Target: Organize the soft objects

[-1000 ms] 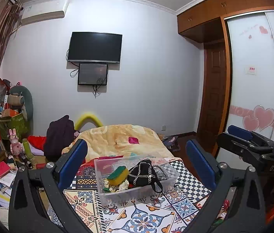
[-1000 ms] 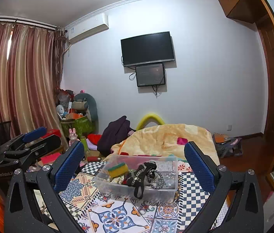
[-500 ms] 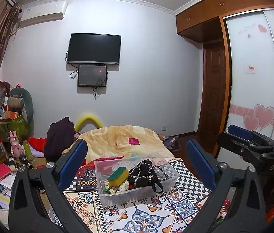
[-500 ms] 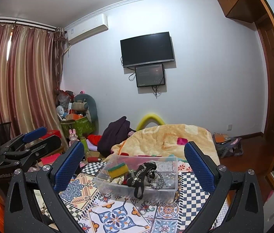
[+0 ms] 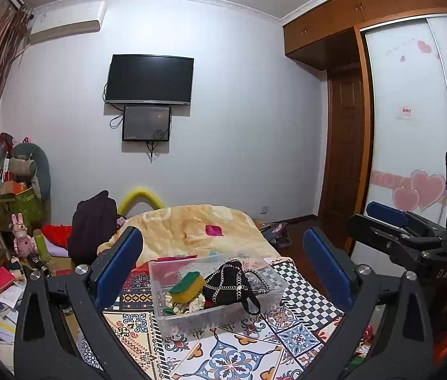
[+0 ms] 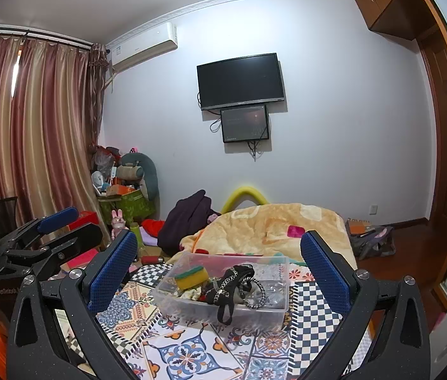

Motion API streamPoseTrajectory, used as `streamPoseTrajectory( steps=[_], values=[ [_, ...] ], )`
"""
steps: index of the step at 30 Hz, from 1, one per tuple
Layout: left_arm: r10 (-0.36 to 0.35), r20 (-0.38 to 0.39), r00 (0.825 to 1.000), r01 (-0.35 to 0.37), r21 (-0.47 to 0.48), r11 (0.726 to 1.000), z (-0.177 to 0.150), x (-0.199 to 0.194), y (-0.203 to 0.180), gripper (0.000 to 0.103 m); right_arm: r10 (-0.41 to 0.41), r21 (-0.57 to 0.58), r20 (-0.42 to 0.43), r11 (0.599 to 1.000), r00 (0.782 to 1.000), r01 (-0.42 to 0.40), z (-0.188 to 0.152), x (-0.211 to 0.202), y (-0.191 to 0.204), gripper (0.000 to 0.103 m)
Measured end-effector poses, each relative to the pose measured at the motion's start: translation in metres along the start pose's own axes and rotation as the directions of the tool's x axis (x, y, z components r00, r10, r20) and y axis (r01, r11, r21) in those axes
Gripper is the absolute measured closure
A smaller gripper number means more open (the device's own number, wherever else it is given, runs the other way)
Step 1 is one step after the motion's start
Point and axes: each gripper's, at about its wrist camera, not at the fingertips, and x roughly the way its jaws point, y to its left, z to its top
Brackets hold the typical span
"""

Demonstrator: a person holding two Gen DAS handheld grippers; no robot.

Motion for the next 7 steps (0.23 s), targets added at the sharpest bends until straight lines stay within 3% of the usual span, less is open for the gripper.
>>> streamPoseTrajectory(
  steps=[7],
  values=[
    [-0.002,0.001,1.000,0.002,0.009,1.000,-0.0008,-0.0029,-0.0022,0.000,0.001,-0.001,-0.006,1.000,1.000,-0.001,-0.0002,0.0012,-0.0003,0.000]
  ],
)
